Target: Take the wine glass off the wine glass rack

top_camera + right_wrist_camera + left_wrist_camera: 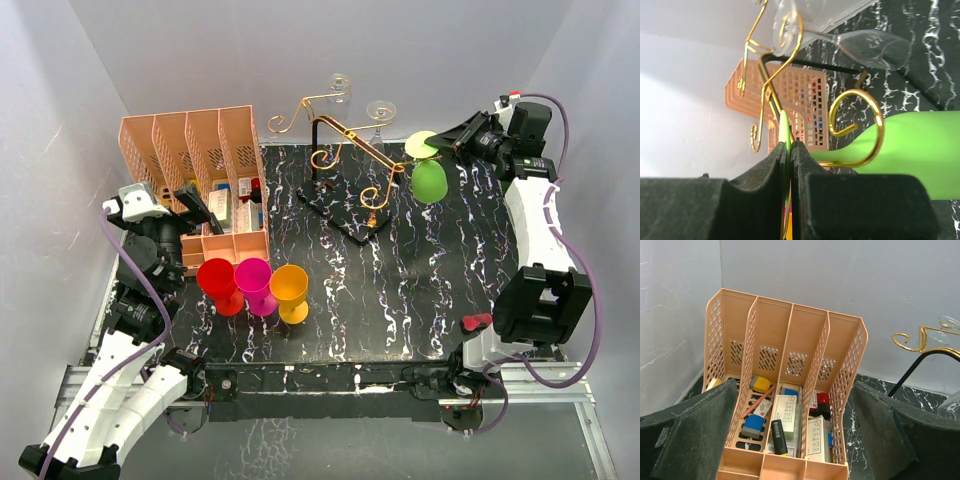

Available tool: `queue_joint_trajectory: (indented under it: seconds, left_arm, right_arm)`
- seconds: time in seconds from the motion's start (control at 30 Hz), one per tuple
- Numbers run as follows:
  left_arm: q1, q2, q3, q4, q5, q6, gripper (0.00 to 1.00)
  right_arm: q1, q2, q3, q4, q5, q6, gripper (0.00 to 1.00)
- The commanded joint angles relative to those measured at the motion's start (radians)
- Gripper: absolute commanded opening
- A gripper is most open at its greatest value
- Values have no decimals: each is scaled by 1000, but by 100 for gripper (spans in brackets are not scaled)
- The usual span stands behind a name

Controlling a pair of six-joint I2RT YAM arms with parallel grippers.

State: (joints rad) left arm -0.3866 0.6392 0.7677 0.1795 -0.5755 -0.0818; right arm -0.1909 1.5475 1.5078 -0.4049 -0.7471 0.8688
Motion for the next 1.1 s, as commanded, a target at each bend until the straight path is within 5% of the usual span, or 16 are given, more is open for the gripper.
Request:
queue_joint_trajectory:
  seconds: [0.0, 0.3, 0.8, 1.07]
  left_arm:
    - [-5, 5, 1, 22, 9, 2, 97]
    - [-5, 7, 1, 20, 6, 4, 97]
    - [-6, -4, 0, 22, -4, 12, 97]
    - [-8, -7, 0, 22, -3, 13, 97]
  right_arm:
    - [-2, 37, 48, 175, -180, 6, 8]
    - [-1, 113, 58, 417, -185, 285, 8]
    - [-4, 116, 122, 387, 495, 374, 8]
    - [-2, -260, -303, 718, 880, 155, 8]
